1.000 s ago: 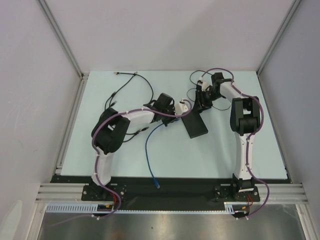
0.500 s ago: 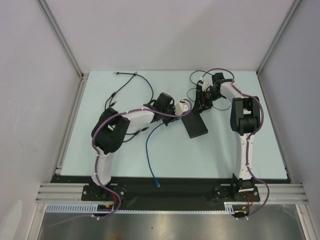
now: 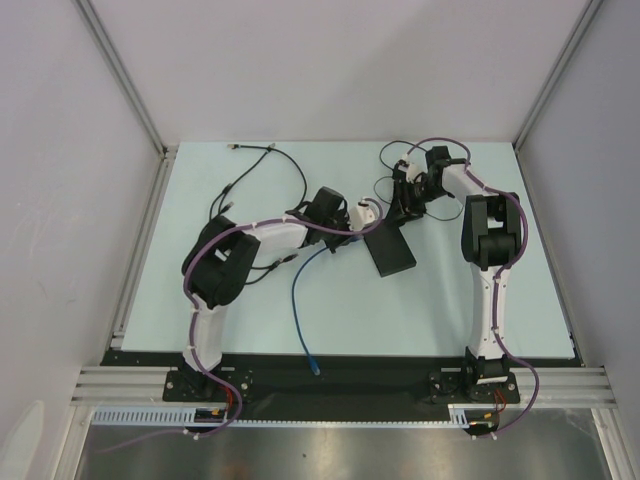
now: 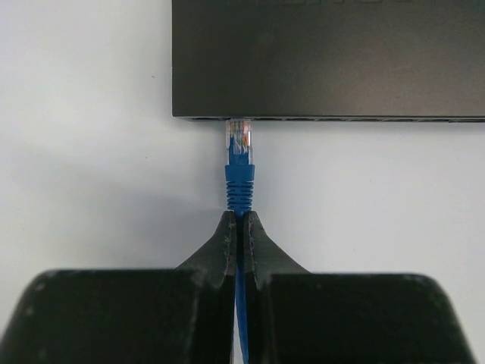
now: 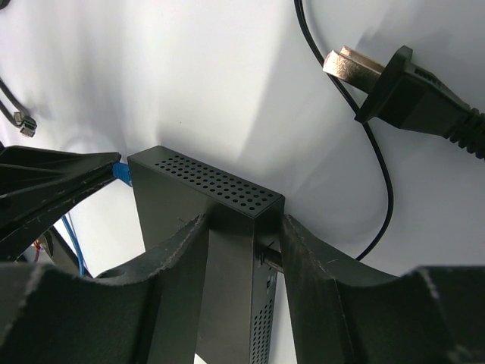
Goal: Insert the plug into the switch port
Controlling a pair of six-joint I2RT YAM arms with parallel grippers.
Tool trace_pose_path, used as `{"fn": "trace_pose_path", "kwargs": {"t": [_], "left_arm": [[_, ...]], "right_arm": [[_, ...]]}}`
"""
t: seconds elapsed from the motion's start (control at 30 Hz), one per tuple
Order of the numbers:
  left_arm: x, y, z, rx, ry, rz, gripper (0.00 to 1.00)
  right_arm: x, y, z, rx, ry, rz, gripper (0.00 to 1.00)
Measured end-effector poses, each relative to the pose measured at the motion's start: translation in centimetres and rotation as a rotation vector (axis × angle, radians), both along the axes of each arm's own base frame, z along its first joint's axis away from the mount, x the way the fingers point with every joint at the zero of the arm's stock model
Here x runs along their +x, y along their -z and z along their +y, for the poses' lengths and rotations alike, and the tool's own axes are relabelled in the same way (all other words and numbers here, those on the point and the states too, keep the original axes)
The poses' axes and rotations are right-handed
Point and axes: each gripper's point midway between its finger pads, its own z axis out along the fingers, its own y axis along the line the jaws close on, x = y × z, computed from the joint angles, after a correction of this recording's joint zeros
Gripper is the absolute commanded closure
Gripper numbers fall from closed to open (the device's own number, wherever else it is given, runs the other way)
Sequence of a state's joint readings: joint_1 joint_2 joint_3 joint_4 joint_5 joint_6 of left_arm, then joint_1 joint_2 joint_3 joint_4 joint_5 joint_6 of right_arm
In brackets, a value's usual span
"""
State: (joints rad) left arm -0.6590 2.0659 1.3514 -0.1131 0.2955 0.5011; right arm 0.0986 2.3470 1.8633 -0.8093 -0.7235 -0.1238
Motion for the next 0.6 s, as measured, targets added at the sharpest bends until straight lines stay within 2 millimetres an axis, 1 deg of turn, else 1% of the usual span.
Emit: {"fn": "trace_pose_path", "kwargs": {"t": [0.4, 0.6], "left_arm": [[0.26, -0.36, -0.02, -0.035, -0.036, -0.023, 1.0], [-0.02, -0.62, -0.16, -0.063, -0.041, -0.023, 1.0]], "right_arm": [[-0.01, -0.04, -0.04, 0.006, -0.001, 0.0, 0.53], [-0.02, -0.04, -0.05, 0.007, 0.0, 0.002, 0.53]]}}
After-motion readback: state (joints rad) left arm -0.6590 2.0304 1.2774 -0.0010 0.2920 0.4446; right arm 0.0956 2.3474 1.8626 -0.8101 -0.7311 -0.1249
